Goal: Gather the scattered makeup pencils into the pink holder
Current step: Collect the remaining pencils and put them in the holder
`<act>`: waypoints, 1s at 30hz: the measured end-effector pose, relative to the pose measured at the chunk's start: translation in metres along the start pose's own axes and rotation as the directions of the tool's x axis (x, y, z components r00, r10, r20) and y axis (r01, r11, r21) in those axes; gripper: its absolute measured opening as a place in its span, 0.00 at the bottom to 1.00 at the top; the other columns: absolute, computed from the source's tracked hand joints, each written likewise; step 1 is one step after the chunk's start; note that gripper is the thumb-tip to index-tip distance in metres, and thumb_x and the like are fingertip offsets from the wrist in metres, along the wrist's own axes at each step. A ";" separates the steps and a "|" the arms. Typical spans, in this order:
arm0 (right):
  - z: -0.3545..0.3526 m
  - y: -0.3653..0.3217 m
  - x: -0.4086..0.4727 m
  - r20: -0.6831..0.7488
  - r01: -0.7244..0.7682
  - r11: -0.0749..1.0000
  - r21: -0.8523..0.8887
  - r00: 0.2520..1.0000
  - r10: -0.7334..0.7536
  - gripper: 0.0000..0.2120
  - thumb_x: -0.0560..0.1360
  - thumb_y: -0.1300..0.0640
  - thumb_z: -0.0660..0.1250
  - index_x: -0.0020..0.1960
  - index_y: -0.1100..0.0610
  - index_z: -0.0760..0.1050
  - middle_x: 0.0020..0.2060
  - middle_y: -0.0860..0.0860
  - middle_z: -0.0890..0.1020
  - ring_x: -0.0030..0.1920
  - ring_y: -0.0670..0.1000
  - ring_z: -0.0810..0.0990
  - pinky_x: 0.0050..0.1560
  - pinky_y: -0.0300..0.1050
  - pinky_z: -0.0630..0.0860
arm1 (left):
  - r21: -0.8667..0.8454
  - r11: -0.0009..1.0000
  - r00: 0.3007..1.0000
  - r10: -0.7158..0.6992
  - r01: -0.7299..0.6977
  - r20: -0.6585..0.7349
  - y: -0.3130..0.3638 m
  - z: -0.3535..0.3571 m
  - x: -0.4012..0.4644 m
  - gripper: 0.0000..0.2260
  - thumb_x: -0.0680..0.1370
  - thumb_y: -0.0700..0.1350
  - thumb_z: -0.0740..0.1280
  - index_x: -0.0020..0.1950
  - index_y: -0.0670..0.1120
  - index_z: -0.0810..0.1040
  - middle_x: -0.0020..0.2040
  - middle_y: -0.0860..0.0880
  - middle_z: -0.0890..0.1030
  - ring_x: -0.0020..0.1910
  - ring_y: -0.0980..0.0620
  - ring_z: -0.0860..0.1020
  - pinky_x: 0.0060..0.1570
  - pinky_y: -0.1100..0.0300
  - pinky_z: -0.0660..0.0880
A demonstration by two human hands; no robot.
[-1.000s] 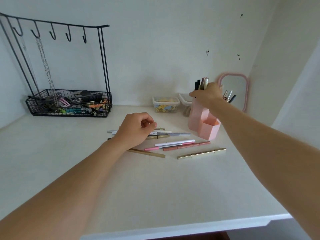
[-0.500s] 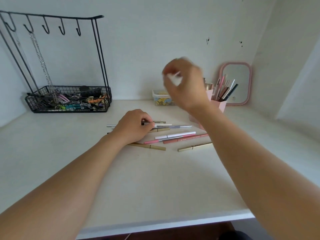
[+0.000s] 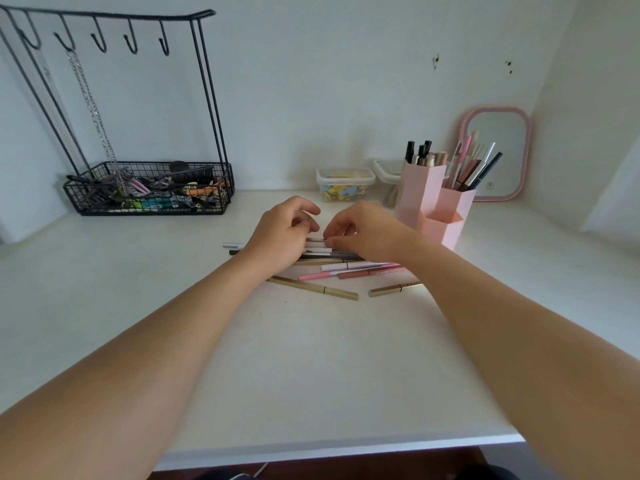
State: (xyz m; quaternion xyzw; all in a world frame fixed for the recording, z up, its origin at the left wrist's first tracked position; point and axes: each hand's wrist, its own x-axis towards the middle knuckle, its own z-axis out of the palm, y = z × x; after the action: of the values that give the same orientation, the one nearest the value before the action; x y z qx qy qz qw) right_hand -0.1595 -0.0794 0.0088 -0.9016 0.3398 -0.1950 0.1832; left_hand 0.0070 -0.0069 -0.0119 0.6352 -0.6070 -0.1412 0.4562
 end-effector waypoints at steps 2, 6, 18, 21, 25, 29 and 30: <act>0.000 0.001 0.002 0.013 -0.003 1.000 -0.001 1.000 0.003 0.08 0.75 0.55 0.74 0.52 0.56 0.85 0.39 0.46 0.83 0.37 0.40 0.78 0.37 0.23 0.70 | -0.084 0.996 0.999 -0.036 0.033 -0.033 0.001 0.000 0.002 0.15 0.80 0.33 0.59 0.56 0.50 0.79 0.47 0.53 0.84 0.51 0.45 0.82 0.46 0.62 0.77; -0.002 0.001 0.002 0.005 0.024 0.999 0.029 1.000 -0.024 0.06 0.75 0.56 0.73 0.52 0.54 0.84 0.42 0.47 0.83 0.42 0.46 0.80 0.46 0.34 0.75 | -0.279 0.956 0.985 -0.130 0.094 -0.113 0.005 -0.005 0.003 0.17 0.78 0.31 0.59 0.52 0.51 0.80 0.46 0.50 0.84 0.56 0.44 0.81 0.61 0.48 0.77; -0.008 -0.010 -0.005 0.067 0.037 0.998 -0.042 0.997 -0.034 0.05 0.73 0.51 0.75 0.46 0.51 0.86 0.46 0.46 0.85 0.50 0.48 0.80 0.45 0.36 0.75 | 0.255 0.874 0.902 -0.357 0.414 -0.241 -0.019 -0.033 0.009 0.16 0.78 0.47 0.60 0.64 0.51 0.76 0.62 0.50 0.78 0.63 0.44 0.75 0.66 0.45 0.69; -0.012 -0.008 -0.005 0.111 0.012 0.999 -0.042 0.994 -0.008 0.06 0.73 0.51 0.75 0.47 0.53 0.87 0.45 0.46 0.86 0.50 0.48 0.81 0.53 0.44 0.79 | -0.004 0.897 0.878 -0.435 0.443 -0.200 -0.018 -0.030 0.010 0.14 0.79 0.44 0.60 0.62 0.48 0.77 0.59 0.47 0.80 0.58 0.46 0.77 0.53 0.55 0.71; -0.012 -0.005 -0.003 0.142 -0.017 0.999 -0.040 0.990 0.022 0.08 0.71 0.51 0.77 0.45 0.56 0.86 0.44 0.49 0.86 0.49 0.49 0.82 0.56 0.47 0.79 | -0.156 0.893 0.862 -0.448 0.421 -0.239 -0.015 -0.030 0.013 0.13 0.80 0.44 0.59 0.63 0.46 0.77 0.57 0.48 0.79 0.54 0.47 0.76 0.42 0.59 0.69; -0.017 -0.005 -0.004 0.142 -0.059 0.998 0.022 0.988 0.056 0.09 0.71 0.50 0.77 0.44 0.56 0.85 0.43 0.49 0.86 0.47 0.47 0.82 0.51 0.41 0.77 | -0.207 0.891 0.849 -0.450 0.405 -0.277 -0.014 -0.028 0.013 0.09 0.81 0.44 0.59 0.56 0.46 0.78 0.49 0.49 0.78 0.44 0.51 0.74 0.34 0.61 0.65; -0.020 -0.005 -0.004 0.128 -0.070 0.996 0.057 0.990 0.062 0.10 0.71 0.50 0.77 0.44 0.56 0.85 0.42 0.48 0.85 0.46 0.47 0.81 0.48 0.39 0.76 | -0.221 0.886 0.839 -0.459 0.408 -0.290 -0.012 -0.029 0.014 0.08 0.82 0.45 0.59 0.49 0.46 0.76 0.44 0.49 0.76 0.40 0.51 0.72 0.34 0.59 0.64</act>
State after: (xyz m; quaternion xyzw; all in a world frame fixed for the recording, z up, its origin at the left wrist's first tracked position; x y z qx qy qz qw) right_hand -0.1686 -0.0769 0.0273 -0.8943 0.3512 -0.1420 0.2383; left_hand 0.0392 -0.0095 0.0000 0.7347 -0.3482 -0.1764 0.5548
